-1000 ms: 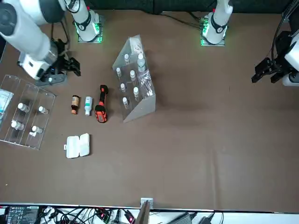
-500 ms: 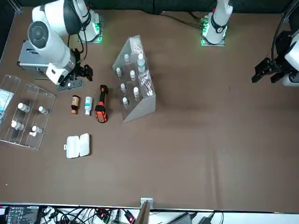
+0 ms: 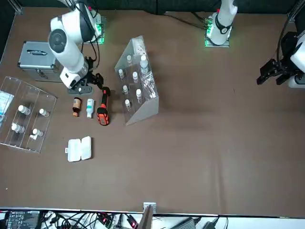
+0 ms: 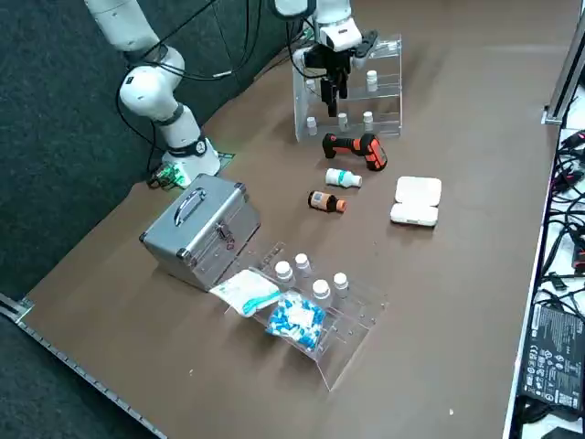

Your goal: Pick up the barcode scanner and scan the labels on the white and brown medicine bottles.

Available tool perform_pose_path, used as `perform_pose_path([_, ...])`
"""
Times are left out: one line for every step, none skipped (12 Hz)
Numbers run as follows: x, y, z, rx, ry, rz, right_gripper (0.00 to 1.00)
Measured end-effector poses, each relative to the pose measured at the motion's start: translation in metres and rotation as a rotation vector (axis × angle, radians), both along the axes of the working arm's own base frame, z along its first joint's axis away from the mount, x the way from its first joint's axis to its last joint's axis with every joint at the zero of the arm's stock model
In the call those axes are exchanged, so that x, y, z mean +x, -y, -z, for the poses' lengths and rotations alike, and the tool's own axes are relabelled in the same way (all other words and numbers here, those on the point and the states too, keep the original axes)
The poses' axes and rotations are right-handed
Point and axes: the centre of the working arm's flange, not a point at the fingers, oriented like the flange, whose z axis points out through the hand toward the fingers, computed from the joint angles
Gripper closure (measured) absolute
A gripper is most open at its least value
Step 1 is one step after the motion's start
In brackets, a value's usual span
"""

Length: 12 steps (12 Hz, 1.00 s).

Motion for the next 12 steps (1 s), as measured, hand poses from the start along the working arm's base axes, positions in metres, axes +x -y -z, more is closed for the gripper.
perform_pose_path([0.001, -0.005, 0.009, 0.000, 0.003, 0.006, 0.00])
perform_pose_path([0.002, -0.010, 0.019, 0.000, 0.004, 0.008, 0.00])
perform_pose_path([0.005, -0.012, 0.029, -0.001, 0.004, 0.008, 0.00])
perform_pose_path([0.007, -0.012, 0.039, -0.002, 0.003, 0.008, 0.00])
perform_pose_path([0.009, -0.013, 0.048, -0.002, 0.004, 0.008, 0.00])
perform_pose_path([0.011, -0.014, 0.058, -0.002, 0.004, 0.009, 0.00])
perform_pose_path([0.012, -0.014, 0.066, -0.004, 0.000, 0.009, 0.00])
perform_pose_path([0.012, -0.014, 0.073, -0.007, -0.008, 0.009, 0.00])
perform_pose_path([0.012, -0.014, 0.078, -0.010, -0.016, 0.010, 0.00])
perform_pose_path([0.012, -0.014, 0.082, -0.012, -0.021, 0.015, 0.00])
perform_pose_path([0.012, -0.017, 0.087, -0.013, -0.020, 0.031, 0.00])
perform_pose_path([0.011, -0.018, 0.090, -0.015, -0.023, 0.035, 0.00])
